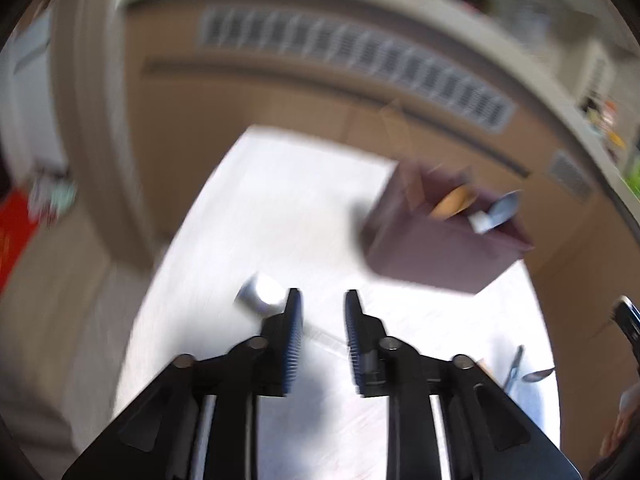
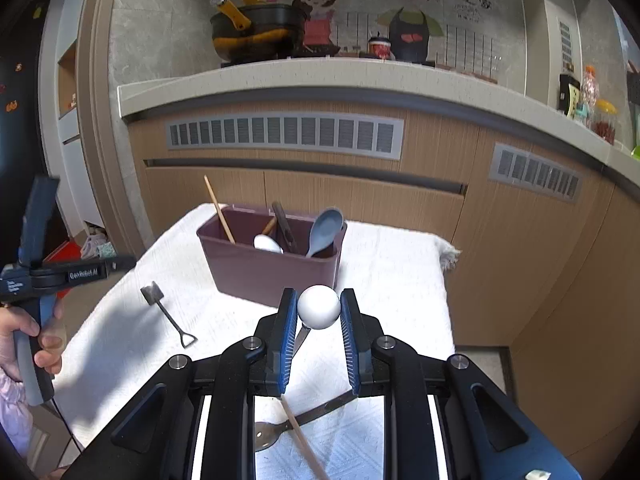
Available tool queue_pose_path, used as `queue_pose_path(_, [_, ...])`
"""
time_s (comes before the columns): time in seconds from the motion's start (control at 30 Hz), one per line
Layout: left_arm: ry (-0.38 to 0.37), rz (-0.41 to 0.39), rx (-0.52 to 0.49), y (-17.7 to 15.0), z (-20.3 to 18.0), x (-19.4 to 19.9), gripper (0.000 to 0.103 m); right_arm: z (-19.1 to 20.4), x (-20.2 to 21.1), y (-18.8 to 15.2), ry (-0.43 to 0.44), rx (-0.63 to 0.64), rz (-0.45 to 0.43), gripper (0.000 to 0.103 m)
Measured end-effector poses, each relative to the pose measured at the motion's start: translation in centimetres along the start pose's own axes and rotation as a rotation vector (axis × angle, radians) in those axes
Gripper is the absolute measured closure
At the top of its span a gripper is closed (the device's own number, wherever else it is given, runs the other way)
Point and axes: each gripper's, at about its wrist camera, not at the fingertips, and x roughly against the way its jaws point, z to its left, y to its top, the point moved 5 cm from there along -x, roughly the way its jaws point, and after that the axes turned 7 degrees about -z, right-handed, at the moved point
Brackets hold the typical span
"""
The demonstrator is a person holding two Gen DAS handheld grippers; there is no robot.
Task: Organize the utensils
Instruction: 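Carry the shovel and ladle over the caddy and open both tools to drop them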
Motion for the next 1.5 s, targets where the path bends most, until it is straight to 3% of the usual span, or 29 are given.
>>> queue_pose_path(0.13, [0.070, 0.070, 0.109, -1.9, 2.7, -2.9, 0.048, 0.3, -1.0, -1.1, -0.004, 0.003, 0.021, 0.084])
queue_pose_path(0.23, [0.151, 0.097, 0.151, -2.2, 3.8, -5.4, 0.047, 0.6, -1.4, -1.7, -0.008, 0.014, 0.026, 0.084])
queue_pose_path(0.4, [0.181, 0.082, 0.193, -1.2, 3.0, -8.1, 0.045, 0.9, -1.9, -2.5, -0.021, 0.026, 0.033, 0.084])
queue_pose_path(0.5, [0.207, 0.069, 0.116, -0.6, 1.2, -9.5, 0.045, 1.0, -2.3, -2.7, -0.016, 0.020, 0.042, 0.084])
queue_pose_path(0.57, [0.183, 0.054, 0.028, -0.9, -0.4, -10.0, 0.052, 0.9, -2.4, -2.8, -0.020, 0.017, 0.042, 0.084])
queue_pose_path(0.67, [0.209, 0.018, -0.123, -1.5, -1.8, -10.4, 0.065, 0.9, -2.5, -2.9, -0.044, 0.034, 0.040, 0.084])
queue_pose_path(0.97, [0.095, -0.056, -0.183, -2.2, -0.9, -7.2, 0.070, 0.6, -2.6, -3.0, -0.048, 0.027, 0.048, 0.084])
queue_pose_path(1.27, [-0.057, -0.205, -0.219, -2.4, -4.6, 0.2, 0.070, 0.7, -2.0, -2.4, 0.007, -0.004, 0.045, 0.084])
queue_pose_path(1.5, [-0.149, -0.259, -0.211, -1.3, -6.9, 2.9, 0.070, 1.4, -1.2, -1.6, 0.006, 0.017, 0.023, 0.084])
